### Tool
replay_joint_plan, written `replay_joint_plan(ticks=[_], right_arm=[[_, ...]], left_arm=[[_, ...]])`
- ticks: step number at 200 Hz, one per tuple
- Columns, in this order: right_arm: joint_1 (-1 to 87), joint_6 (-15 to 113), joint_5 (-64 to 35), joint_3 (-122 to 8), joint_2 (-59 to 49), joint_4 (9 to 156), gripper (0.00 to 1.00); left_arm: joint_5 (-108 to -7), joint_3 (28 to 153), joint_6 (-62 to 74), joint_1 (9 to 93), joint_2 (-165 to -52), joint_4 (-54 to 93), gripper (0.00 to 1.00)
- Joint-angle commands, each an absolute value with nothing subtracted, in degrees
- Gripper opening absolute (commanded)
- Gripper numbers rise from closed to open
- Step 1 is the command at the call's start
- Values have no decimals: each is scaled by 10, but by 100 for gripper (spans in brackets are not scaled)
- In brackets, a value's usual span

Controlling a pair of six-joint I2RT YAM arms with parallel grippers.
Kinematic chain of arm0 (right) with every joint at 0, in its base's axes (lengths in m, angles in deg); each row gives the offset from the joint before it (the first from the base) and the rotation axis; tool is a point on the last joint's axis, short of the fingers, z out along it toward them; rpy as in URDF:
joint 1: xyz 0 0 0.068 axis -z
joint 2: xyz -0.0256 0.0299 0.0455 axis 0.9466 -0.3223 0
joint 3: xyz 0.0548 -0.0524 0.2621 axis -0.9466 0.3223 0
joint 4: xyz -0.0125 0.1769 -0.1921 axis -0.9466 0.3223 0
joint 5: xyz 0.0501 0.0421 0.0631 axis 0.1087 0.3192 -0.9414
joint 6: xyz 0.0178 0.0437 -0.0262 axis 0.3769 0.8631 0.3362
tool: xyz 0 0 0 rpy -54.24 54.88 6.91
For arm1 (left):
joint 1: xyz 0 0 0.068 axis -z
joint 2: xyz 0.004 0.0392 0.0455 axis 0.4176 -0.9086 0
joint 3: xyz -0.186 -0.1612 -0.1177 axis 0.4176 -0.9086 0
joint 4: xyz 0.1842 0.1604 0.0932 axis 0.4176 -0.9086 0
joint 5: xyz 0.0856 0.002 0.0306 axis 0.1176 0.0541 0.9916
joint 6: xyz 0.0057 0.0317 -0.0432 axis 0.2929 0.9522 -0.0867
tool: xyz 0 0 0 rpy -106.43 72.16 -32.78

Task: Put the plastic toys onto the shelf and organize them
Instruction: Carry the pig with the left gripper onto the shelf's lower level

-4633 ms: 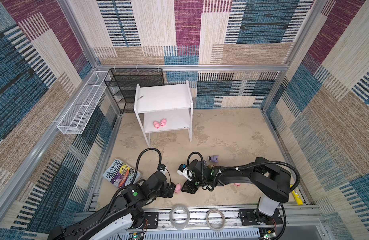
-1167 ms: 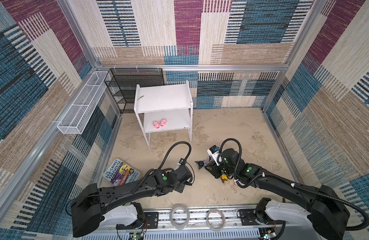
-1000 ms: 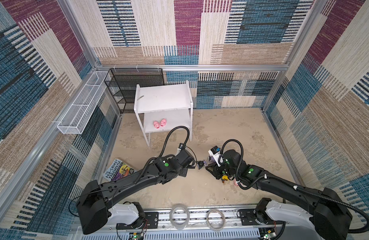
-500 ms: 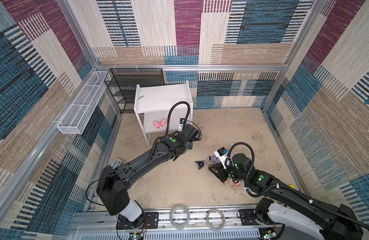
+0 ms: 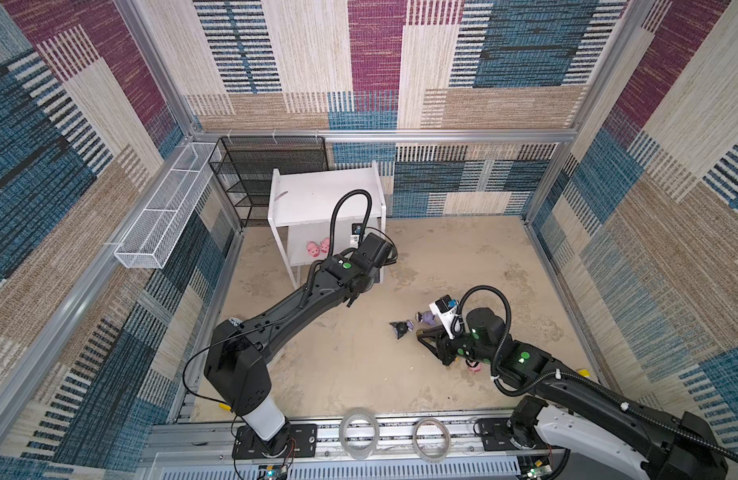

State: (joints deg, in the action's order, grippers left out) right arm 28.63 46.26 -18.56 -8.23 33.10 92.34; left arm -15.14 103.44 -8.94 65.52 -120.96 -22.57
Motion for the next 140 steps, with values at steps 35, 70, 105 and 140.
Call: replay_joint_plan(ticks=[35, 70, 105, 140], right_arm=[[286, 463, -196, -82, 343, 908, 28], [285, 465, -200, -80, 347, 909, 27], [285, 467, -201, -77, 357, 908, 27], [285, 467, -205, -77, 356, 906, 27]], left_arm=[[-142, 1010, -89, 627, -1207, -166, 0], [-147, 1016, -80, 609, -1226, -150, 0], [-145, 1017, -71, 600, -1241, -128, 0], [-142, 1030, -71, 592, -1258, -132, 0]])
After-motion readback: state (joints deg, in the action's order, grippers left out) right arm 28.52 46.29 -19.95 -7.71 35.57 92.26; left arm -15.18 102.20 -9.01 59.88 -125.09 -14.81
